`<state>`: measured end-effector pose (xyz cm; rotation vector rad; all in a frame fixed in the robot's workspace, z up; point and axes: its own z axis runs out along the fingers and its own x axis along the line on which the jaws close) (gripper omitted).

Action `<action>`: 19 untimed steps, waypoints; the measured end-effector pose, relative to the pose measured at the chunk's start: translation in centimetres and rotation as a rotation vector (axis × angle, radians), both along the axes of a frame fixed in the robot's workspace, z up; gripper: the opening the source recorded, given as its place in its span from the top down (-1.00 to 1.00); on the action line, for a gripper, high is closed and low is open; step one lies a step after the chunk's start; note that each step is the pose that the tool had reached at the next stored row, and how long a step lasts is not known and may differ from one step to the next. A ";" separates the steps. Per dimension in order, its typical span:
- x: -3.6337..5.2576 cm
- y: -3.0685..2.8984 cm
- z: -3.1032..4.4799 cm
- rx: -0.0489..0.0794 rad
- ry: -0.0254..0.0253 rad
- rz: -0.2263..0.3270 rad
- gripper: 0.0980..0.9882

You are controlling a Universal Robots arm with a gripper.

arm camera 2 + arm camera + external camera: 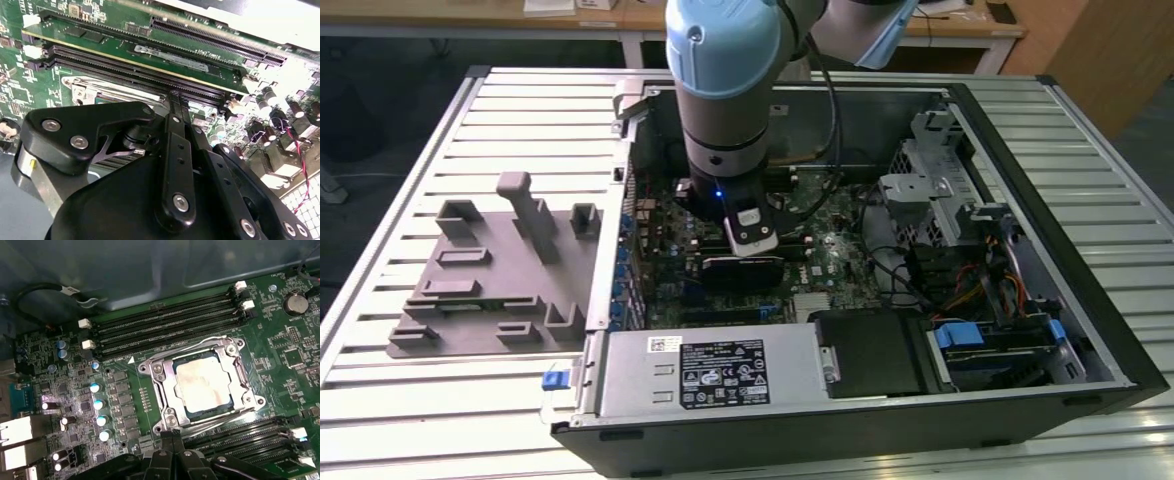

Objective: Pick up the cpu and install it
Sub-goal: 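Install the second cpu locking lever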

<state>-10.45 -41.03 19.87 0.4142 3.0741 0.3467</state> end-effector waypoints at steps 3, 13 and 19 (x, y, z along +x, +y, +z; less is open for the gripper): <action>-0.02 0.03 -0.14 0.008 -0.0001 0.003 0.97; -0.35 0.03 -0.67 0.035 -0.0003 0.009 0.97; -0.54 0.02 -0.83 0.034 0.0001 0.010 0.97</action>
